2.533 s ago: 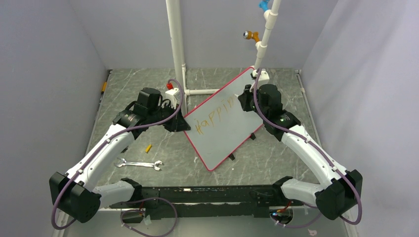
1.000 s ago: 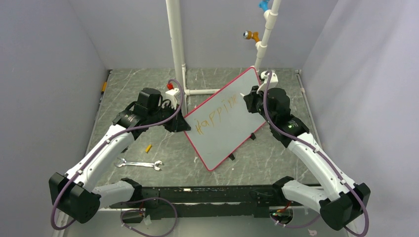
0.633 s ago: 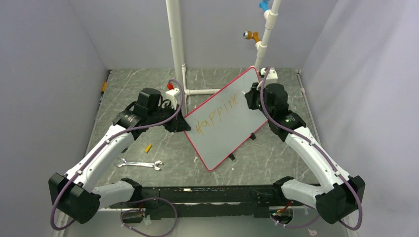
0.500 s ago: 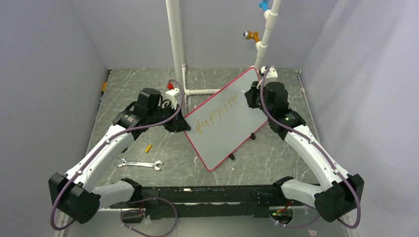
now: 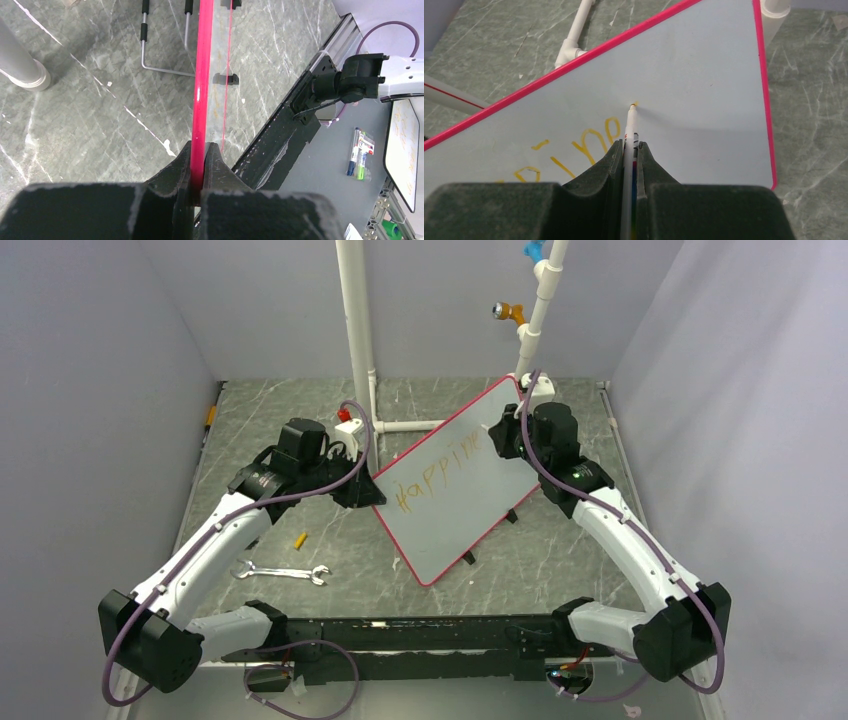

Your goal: Write a sentence on the whiteboard

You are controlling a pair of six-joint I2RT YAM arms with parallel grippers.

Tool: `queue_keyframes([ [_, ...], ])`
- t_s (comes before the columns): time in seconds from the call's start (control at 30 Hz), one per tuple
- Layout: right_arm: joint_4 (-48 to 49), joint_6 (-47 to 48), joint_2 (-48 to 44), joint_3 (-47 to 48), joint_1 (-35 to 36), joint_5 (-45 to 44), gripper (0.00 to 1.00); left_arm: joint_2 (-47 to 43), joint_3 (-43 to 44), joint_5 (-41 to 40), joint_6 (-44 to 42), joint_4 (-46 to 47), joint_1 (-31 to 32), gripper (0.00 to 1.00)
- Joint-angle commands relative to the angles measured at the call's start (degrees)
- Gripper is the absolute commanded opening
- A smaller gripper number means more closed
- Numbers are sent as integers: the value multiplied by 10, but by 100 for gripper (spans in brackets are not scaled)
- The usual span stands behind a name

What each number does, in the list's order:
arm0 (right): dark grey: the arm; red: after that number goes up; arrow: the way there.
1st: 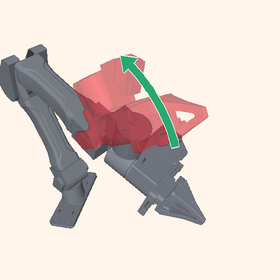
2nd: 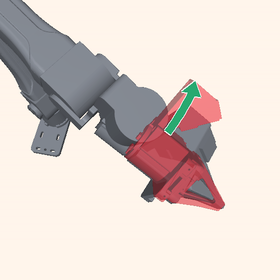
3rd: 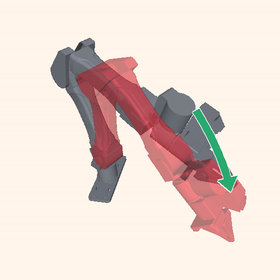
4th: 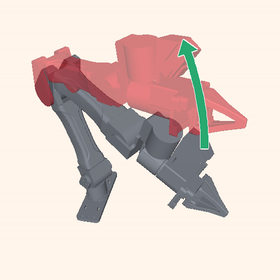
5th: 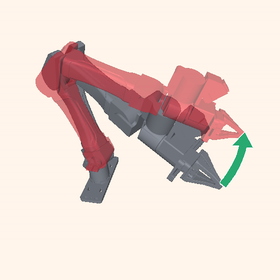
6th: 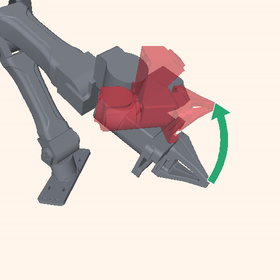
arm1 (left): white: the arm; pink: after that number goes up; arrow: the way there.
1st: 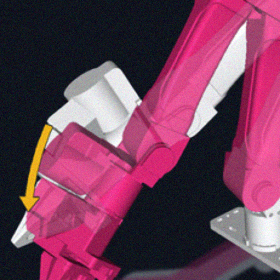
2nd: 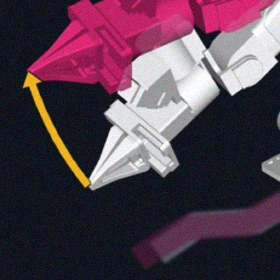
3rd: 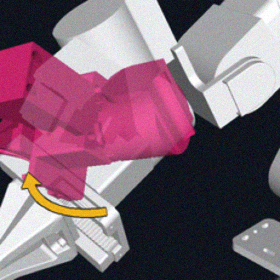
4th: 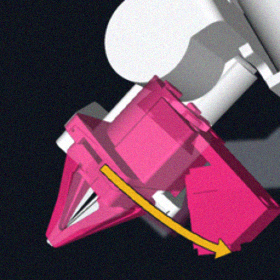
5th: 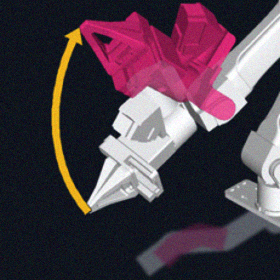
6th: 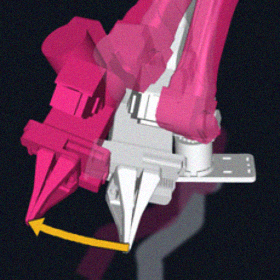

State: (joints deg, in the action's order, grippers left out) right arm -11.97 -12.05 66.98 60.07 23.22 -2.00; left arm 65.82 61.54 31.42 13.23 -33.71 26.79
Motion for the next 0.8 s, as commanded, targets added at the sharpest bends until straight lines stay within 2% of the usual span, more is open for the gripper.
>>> queue_keyframes([
  [0.0, 21, -7, -3, 16, -1, 37, 0, 2, 2, -154, -123, 8, -6, 0],
  [0.3, 16, -11, -12, -15, 0, 39, 0, 2, 2, -154, -123, 7, -5, 0],
  [0.77, 1, -4, -3, -17, -10, -18, 0, 3, 2, -155, -123, 8, -5, 0],
])
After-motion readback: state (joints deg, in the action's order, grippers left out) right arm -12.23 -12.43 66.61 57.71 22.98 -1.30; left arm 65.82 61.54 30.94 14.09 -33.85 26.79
